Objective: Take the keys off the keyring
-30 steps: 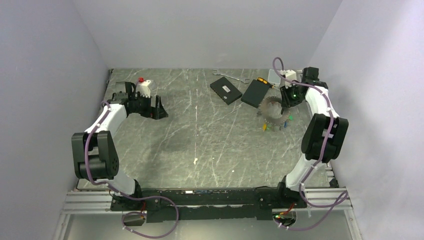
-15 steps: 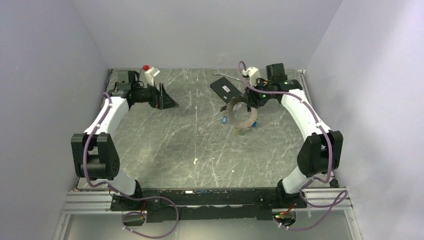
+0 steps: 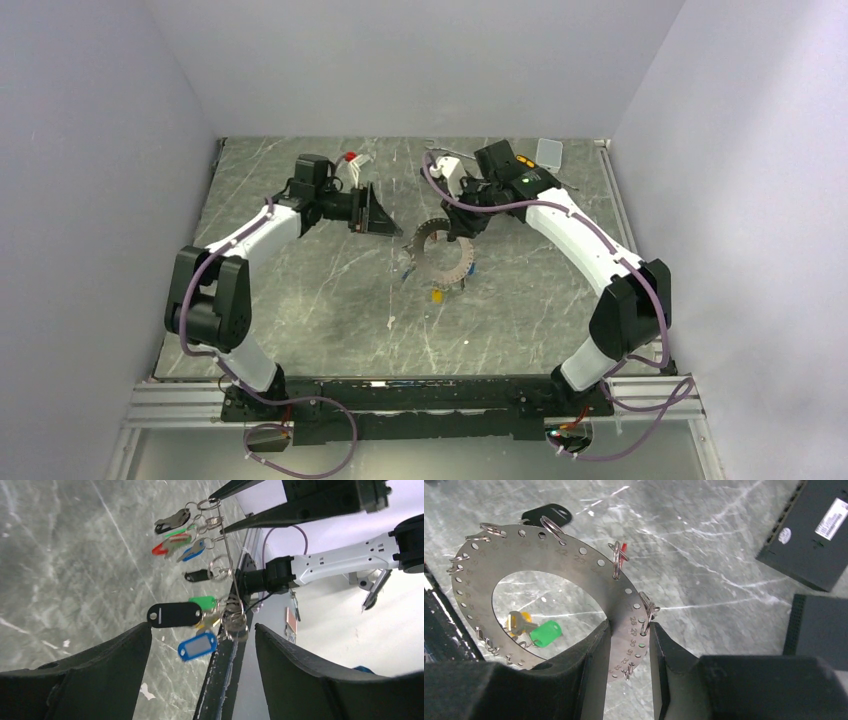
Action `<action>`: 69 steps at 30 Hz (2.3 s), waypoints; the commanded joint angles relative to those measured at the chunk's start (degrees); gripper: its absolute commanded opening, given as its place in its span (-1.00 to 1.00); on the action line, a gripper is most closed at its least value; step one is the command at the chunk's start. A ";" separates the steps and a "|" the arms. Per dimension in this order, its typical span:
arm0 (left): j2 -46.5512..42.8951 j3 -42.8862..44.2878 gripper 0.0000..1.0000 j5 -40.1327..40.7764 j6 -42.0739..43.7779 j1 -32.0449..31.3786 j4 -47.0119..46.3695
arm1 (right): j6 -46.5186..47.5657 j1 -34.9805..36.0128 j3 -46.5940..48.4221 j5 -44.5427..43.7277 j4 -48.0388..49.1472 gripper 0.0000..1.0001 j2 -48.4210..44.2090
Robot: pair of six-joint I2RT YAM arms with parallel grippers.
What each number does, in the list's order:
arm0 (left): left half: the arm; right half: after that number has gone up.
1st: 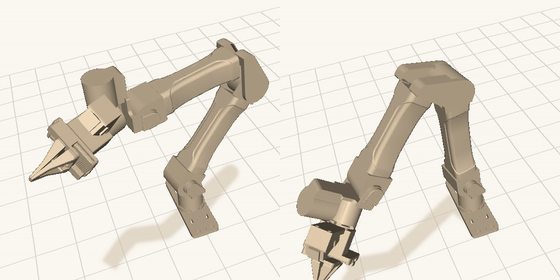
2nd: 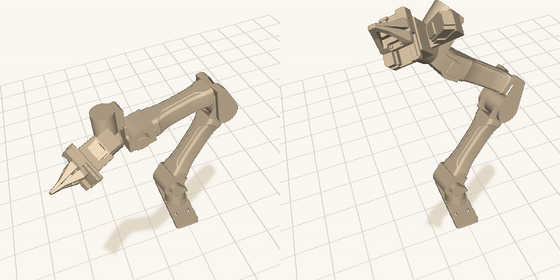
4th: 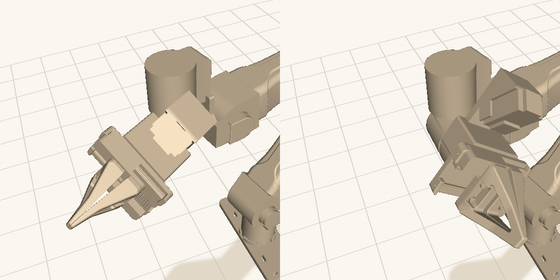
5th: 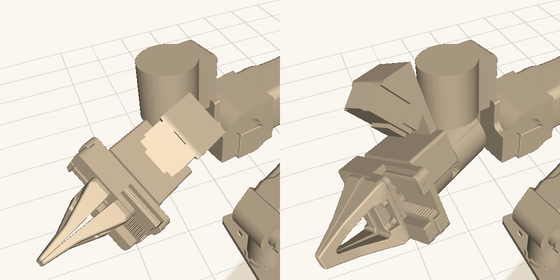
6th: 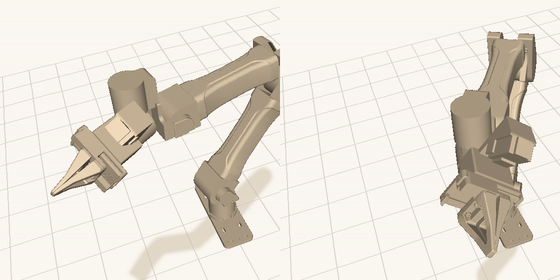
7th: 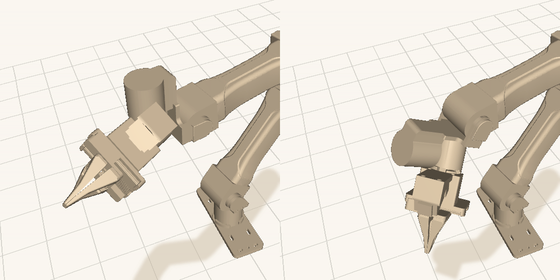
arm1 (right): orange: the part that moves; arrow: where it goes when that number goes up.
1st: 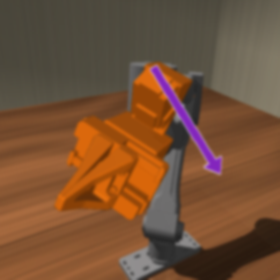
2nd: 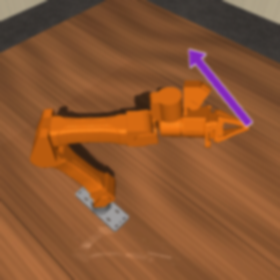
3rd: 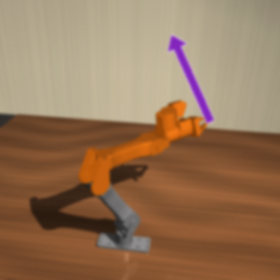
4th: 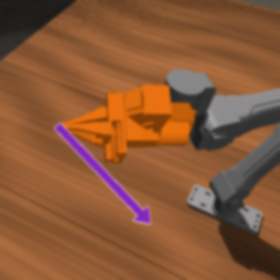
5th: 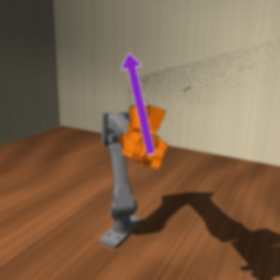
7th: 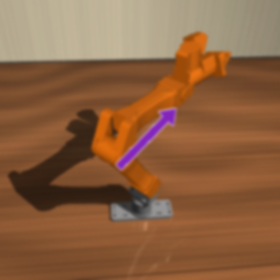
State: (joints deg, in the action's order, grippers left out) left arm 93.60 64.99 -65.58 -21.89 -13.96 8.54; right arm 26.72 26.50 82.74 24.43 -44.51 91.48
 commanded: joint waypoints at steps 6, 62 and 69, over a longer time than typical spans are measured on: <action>1.44 -0.71 0.37 -3.85 -3.31 -4.24 -5.39 | 0.38 6.00 0.98 -2.35 -0.50 -0.74 -1.43; 7.16 0.52 -1.00 3.93 -23.58 1.30 1.86 | -13.42 -4.05 -6.91 7.82 15.90 0.58 -10.65; 8.65 -0.12 -1.00 2.08 -33.97 1.78 -0.61 | -3.04 8.85 -6.54 -7.40 16.00 0.44 -8.47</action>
State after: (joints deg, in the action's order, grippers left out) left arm 102.26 64.79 -62.06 -49.28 -12.34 7.35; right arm 16.84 30.79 74.28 26.33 -30.26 82.41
